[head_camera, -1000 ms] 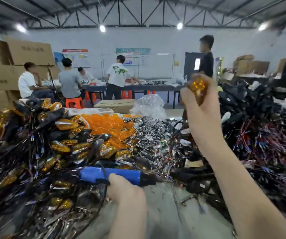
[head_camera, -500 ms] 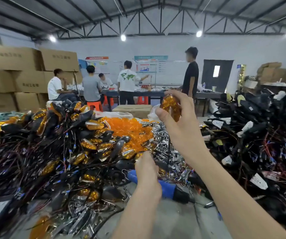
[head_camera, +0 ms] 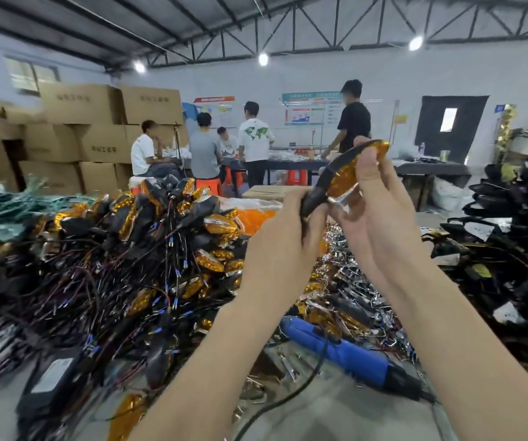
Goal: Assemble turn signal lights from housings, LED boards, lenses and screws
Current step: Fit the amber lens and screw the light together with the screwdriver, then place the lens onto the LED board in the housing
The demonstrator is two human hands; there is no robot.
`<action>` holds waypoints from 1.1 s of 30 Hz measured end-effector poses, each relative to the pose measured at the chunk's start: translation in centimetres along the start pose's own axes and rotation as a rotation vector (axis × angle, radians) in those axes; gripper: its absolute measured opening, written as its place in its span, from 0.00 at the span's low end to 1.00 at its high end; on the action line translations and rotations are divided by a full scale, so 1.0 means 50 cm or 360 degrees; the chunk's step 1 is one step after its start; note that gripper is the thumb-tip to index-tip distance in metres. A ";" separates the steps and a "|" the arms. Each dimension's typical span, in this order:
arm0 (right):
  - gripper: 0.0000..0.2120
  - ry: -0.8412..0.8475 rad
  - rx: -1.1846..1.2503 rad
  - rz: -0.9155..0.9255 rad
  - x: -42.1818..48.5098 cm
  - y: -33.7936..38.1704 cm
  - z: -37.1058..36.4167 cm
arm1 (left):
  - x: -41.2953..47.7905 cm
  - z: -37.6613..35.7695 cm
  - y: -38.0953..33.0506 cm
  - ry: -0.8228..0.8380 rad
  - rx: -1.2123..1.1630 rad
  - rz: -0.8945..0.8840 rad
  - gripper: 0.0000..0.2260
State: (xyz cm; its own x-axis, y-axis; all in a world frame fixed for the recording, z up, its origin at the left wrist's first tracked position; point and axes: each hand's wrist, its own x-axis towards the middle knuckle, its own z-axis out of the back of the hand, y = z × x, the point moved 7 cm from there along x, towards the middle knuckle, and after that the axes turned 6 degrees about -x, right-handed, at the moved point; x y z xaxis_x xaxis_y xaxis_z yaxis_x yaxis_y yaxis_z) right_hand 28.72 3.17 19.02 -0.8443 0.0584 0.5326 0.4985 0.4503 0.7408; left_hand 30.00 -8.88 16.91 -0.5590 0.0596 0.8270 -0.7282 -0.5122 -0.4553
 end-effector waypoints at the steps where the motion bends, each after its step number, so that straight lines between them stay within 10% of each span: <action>1: 0.23 0.0004 -0.0076 -0.0032 0.006 -0.017 -0.002 | 0.006 0.005 0.016 0.0018 0.0101 0.0003 0.12; 6: 0.35 -0.0023 -0.0328 -0.0254 0.028 -0.125 0.003 | 0.072 0.067 0.141 -0.0013 0.0550 0.0144 0.15; 13: 0.08 -0.0167 -0.0239 -0.0442 0.066 -0.226 0.069 | 0.226 0.189 0.403 0.0055 0.1101 0.0645 0.17; 18: 0.10 -0.0262 -0.0307 -0.0434 0.081 -0.240 0.130 | 0.204 0.195 0.533 0.0180 0.1114 0.1187 0.21; 25: 0.06 -0.0353 -0.0391 -0.0516 0.057 -0.275 0.171 | 0.143 0.024 0.396 -0.0167 0.0522 0.0797 0.18; 33: 0.09 -0.0453 -0.0790 -0.0432 -0.027 -0.290 0.283 | -0.135 -0.280 0.142 0.0089 -0.0172 0.0549 0.13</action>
State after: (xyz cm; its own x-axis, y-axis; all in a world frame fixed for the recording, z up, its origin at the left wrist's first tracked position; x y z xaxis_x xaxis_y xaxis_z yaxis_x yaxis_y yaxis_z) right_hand 19.83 9.18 1.79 -0.9387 0.2656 0.2198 0.2331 0.0192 0.9723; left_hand 23.09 -0.93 3.47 -0.7978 -0.0527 0.6007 -0.5290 -0.4169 -0.7392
